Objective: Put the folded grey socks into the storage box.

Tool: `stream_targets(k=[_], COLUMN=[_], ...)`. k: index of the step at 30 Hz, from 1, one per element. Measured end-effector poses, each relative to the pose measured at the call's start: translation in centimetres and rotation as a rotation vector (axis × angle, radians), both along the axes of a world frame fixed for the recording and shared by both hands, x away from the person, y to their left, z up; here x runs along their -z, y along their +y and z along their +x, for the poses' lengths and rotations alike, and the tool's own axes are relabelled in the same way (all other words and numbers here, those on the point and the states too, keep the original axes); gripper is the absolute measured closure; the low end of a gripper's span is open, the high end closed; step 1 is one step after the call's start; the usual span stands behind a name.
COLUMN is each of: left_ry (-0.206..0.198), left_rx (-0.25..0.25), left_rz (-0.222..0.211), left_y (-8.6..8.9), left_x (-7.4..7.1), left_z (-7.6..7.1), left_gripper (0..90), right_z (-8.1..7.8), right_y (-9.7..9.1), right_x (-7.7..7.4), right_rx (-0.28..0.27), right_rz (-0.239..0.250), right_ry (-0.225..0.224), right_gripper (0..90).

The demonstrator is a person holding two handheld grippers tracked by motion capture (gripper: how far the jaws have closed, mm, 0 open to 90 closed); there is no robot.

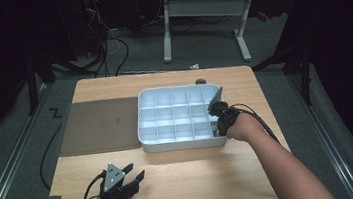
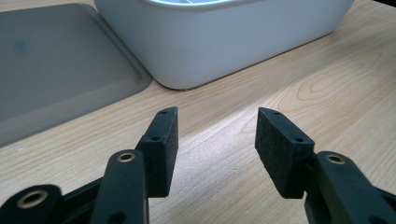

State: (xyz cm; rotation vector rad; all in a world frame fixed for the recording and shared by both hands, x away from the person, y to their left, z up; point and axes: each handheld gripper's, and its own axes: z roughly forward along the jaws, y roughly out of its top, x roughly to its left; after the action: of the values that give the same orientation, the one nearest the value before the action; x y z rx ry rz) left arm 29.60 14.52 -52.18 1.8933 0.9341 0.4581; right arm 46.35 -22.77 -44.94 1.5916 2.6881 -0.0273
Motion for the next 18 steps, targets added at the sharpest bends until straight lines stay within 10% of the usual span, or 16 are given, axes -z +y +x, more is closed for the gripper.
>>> stream_targets(k=[18], left_ry=[0.004], left_rx=[-0.002], left_rz=[0.002], left_y=[0.0], left_x=[0.0], left_z=[0.1], left_gripper=[50.2], right_z=[-1.2], right_y=[-1.0], right_x=[-4.0], right_rx=[0.034], right_rz=[0.094], right_ry=[-0.142], right_gripper=[71.5])
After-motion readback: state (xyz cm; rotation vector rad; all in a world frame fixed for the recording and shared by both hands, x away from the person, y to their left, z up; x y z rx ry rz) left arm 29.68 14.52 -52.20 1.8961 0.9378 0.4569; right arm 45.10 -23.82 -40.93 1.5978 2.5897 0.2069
